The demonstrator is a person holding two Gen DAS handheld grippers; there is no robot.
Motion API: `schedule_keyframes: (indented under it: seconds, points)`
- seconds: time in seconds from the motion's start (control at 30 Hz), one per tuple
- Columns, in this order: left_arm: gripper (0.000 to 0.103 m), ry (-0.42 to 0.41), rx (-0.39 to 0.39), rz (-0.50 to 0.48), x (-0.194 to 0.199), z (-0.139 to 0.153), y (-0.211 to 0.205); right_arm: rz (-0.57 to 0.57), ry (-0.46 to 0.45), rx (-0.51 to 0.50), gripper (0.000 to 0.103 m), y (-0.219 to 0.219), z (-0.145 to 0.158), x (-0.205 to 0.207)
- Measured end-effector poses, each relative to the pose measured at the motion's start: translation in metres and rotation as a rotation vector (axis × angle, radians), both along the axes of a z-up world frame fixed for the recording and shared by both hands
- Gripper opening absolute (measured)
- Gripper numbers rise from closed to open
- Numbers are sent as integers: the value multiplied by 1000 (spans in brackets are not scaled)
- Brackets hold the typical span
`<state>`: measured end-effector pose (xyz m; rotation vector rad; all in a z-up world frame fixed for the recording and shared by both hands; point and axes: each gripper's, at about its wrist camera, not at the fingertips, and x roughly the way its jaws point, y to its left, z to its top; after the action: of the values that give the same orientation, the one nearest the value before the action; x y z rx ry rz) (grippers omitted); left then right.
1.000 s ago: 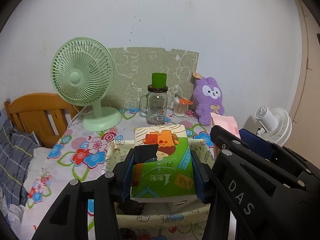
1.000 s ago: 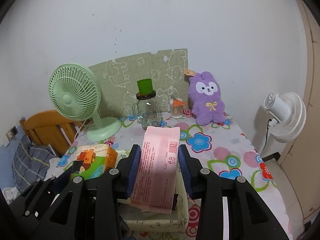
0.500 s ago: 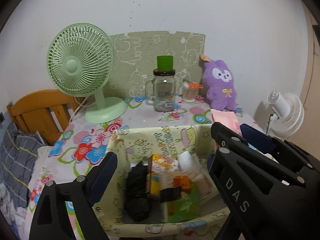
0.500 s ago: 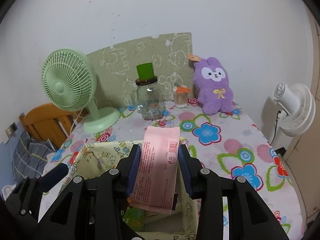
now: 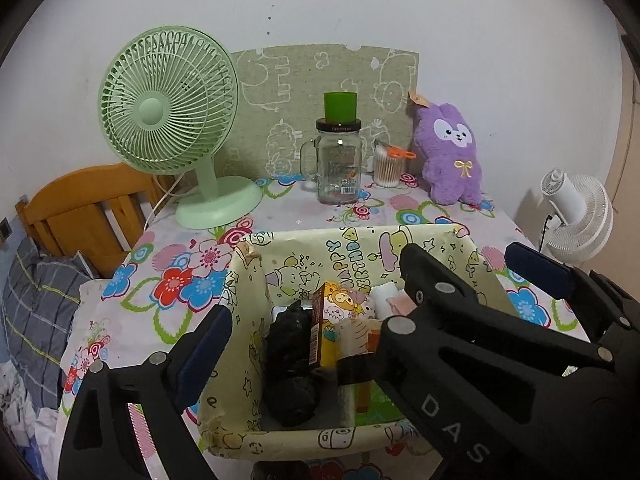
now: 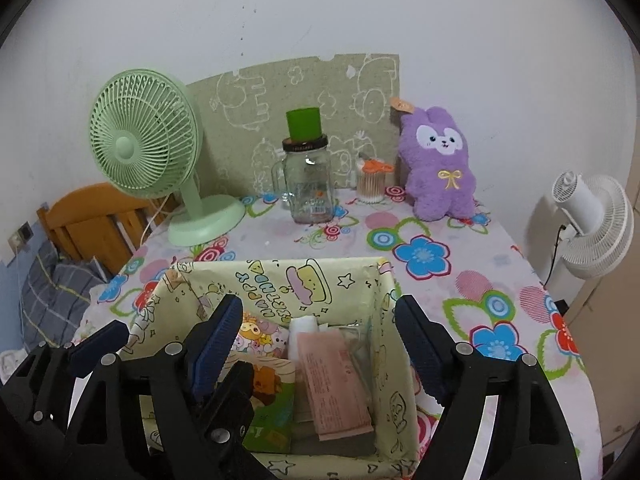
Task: Organize soft objects
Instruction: 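Lower into the box and open the right gripper while the left releases the tissue pack, then withdraw both open grippers up and away from the fabric box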
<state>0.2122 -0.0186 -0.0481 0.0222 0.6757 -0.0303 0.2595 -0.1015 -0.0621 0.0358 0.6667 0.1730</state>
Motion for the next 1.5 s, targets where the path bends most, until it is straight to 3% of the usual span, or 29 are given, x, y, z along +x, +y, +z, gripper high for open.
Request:
schedule_keyframes:
  seconds: [0.63, 1.5]
  points:
    - [96, -48, -28, -14, -41, 23, 5, -12, -8, 11, 93, -2, 29, -44]
    - [96, -136, -24, -9, -123, 40, 10, -5, -104, 20, 101, -5, 56, -131]
